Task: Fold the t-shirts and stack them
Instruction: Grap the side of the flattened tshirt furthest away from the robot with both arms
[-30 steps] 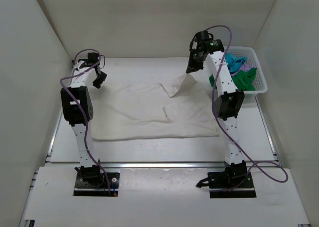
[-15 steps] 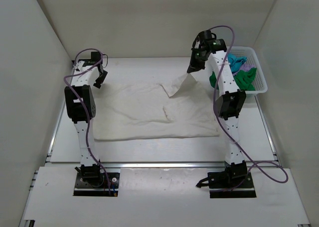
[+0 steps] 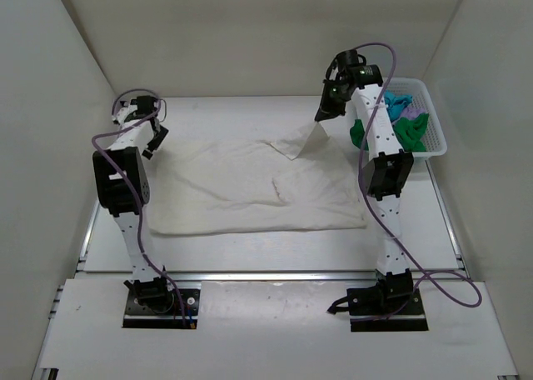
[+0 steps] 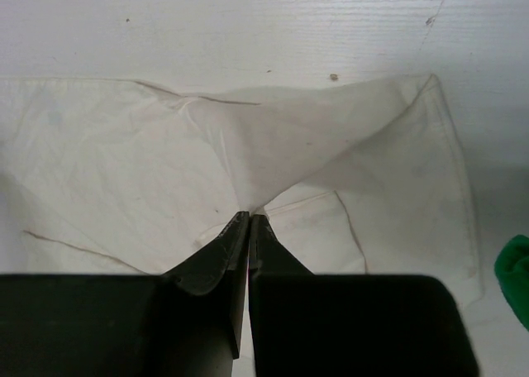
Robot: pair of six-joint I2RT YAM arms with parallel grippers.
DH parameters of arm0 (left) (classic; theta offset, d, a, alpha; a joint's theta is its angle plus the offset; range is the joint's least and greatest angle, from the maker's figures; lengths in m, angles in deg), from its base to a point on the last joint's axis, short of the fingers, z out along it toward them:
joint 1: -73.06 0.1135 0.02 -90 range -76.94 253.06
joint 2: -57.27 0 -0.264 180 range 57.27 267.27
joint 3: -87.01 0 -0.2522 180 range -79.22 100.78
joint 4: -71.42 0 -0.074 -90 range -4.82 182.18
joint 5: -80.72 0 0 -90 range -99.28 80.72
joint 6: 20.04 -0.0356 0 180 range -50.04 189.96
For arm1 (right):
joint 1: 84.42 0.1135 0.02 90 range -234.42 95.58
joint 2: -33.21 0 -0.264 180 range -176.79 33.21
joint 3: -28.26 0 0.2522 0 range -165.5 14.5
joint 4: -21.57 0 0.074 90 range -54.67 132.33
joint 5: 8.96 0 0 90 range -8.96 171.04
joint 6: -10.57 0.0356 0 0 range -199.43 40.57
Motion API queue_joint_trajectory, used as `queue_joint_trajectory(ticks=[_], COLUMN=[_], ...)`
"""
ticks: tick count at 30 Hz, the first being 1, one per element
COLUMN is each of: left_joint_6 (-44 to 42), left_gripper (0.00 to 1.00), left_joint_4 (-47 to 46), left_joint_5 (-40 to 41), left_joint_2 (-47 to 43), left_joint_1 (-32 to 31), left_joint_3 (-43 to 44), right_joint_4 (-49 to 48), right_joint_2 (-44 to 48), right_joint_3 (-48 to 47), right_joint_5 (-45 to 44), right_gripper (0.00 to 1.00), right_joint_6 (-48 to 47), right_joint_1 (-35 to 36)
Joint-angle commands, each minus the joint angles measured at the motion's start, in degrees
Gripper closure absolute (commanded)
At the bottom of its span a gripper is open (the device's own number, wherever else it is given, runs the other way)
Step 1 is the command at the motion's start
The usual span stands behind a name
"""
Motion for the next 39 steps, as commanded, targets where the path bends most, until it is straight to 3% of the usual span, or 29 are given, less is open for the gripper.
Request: queue_joint_trajectory(ticks=[1,5,7,17,24,30,34,36,39], left_joint_6=[-6.49,-2.82,-1.76,-3.33,-4.30,-3.77,-3.69,-3.34,-2.99], left_gripper=[0.23,0.24,0.25,0.27,0.30,0.47,0.47,0.54,0.78], left_joint_4=[-1.30,8.70,12.15,11.28,15.41,16.11,19.10,19.28,19.45], left_joint_5=[1.43,-1.20,-1.56,0.02,1.08,2.48,4.15,4.59,3.63], left_joint_2=[0.75,9.18,11.04,9.99,15.88,17.28,19.22,20.01,20.36], left_joint_1=[-4.69,-2.68,-2.06,-2.58,-4.16,-4.78,-5.13,-5.31,-5.31], left_joint_3=[10.08,23.81,26.11,20.59,28.67,29.37,33.59,34.73,35.96], right_joint_4=[-0.34,-0.51,-0.51,0.45,0.10,0.10,0.19,-0.07,0.11], right_joint_2=[2.72,3.51,3.69,4.57,5.36,6.06,6.50,6.67,6.77], right_joint_3=[-1.02,-0.93,-1.02,-1.01,-0.93,-1.01,-0.84,-0.75,-0.58], right_joint_5=[-0.06,-1.11,-1.82,-1.91,-2.17,-2.17,-1.56,-1.82,-1.47], right_gripper=[1.00,1.00,0.99,1.00,1.00,1.00,1.00,0.99,1.00], right_joint_6=[-0.14,-0.49,-0.06,-0.06,-0.06,-0.14,-0.41,-0.06,-0.23], right_joint_1=[1.60,3.27,3.71,1.52,1.16,0.38,-0.15,-0.24,-0.51])
